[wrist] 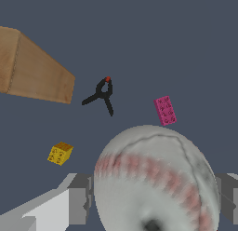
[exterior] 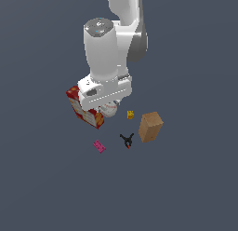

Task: Pick up a designated object from a clutter of objects.

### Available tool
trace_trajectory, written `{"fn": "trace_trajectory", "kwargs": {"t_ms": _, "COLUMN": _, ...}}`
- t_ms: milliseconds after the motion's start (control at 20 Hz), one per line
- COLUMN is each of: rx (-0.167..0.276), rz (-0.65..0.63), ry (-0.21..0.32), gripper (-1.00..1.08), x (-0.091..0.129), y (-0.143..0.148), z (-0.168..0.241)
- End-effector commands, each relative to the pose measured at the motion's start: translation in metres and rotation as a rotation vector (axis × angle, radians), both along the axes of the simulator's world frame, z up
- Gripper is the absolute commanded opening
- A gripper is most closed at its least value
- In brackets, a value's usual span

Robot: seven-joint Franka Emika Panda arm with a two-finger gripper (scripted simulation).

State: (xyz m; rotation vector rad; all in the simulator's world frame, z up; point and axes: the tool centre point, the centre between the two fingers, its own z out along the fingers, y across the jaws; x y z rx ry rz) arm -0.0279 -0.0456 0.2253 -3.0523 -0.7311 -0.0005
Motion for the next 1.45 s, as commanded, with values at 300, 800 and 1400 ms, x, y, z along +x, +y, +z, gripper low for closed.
{"fn": "trace_trajectory", "kwargs": {"t_ms": 300, "rx": -0.001, "rz": 0.000, "ry": -0.001, "gripper": -1.00, "x": 0.016, "y": -0.042, "z": 0.082}}
{"fn": "trace_trajectory", "kwargs": {"t_ms": 800, "rx": -0.002, "rz": 0.000, "ry": -0.001, "gripper": -1.00, "x": 0.033, "y": -0.078, "z": 0.150}}
{"fn": "trace_trajectory", "kwargs": {"t_ms": 1400, "rx": -0.003, "rz": 0.000, "ry": 0.000, "gripper": -1.00, "x": 0.041, "y": -0.091, "z": 0.173}}
